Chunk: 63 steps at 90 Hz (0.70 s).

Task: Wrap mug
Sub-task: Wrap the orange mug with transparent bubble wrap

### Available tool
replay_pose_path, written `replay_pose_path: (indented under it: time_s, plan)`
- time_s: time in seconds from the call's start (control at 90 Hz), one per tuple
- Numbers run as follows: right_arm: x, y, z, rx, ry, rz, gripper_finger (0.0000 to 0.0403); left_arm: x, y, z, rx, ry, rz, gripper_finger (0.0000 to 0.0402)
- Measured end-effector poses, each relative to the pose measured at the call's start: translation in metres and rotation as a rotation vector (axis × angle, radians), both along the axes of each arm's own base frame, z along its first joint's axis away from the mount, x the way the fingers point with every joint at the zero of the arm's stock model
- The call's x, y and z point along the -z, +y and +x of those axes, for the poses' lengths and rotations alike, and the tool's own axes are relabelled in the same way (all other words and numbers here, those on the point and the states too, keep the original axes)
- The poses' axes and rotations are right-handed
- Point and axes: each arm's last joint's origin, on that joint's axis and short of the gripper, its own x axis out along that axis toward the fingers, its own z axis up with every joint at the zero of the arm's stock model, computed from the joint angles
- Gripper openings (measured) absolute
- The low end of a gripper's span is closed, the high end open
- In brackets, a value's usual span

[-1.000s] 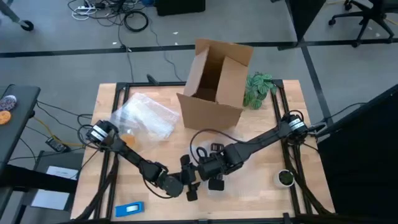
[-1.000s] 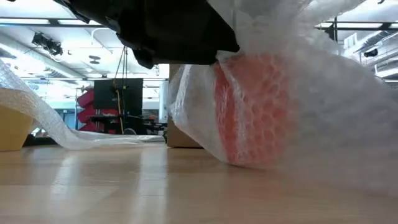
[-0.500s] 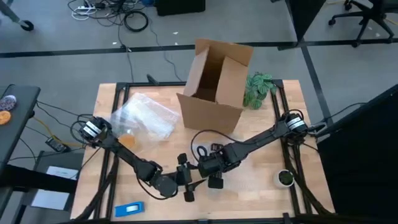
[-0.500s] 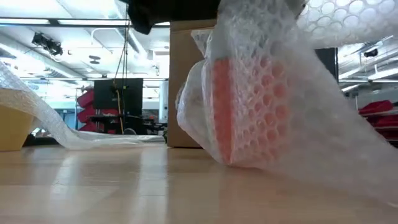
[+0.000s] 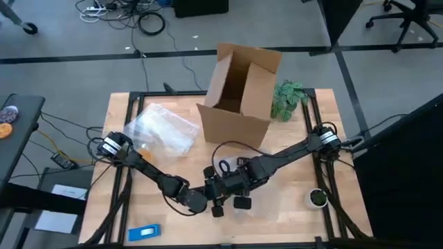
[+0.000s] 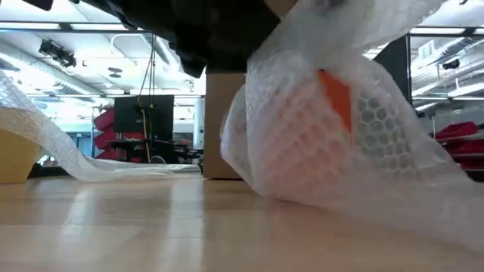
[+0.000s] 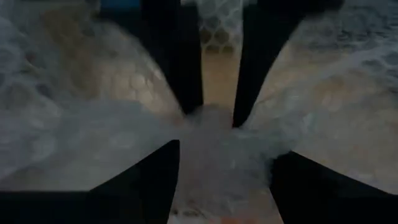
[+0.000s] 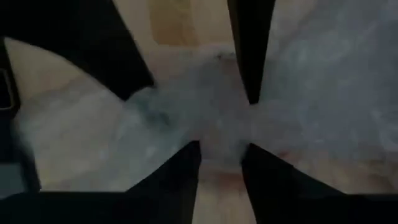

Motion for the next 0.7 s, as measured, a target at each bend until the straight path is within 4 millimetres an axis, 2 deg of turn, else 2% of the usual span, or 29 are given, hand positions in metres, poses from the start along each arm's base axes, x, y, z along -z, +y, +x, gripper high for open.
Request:
replay_pose_path:
  time_s: [0.089, 0.233, 0.4, 0.533, 0.7]
  plan:
    - [-0.005, 0.000, 0.002, -0.013, -0.036, -0.023, 0.0087, 0.001, 0.000, 0.000, 0.000, 0.004, 0.002, 0.0209]
    - [-0.003, 0.000, 0.003, -0.034, -0.048, -0.034, 0.0068, 0.001, 0.000, 0.000, 0.002, 0.010, 0.007, 0.0209]
    - [-0.003, 0.000, 0.001, -0.033, -0.025, -0.012, 0.0030, 0.002, 0.000, -0.001, 0.006, 0.020, 0.014, 0.0209]
    - [-0.015, 0.004, -0.004, -0.047, -0.020, 0.002, 0.0004, 0.003, 0.000, -0.001, 0.006, 0.027, 0.018, 0.0209]
    - [-0.030, 0.006, -0.002, -0.089, -0.080, -0.006, 0.0007, 0.004, 0.001, -0.001, 0.005, 0.036, 0.022, 0.0209]
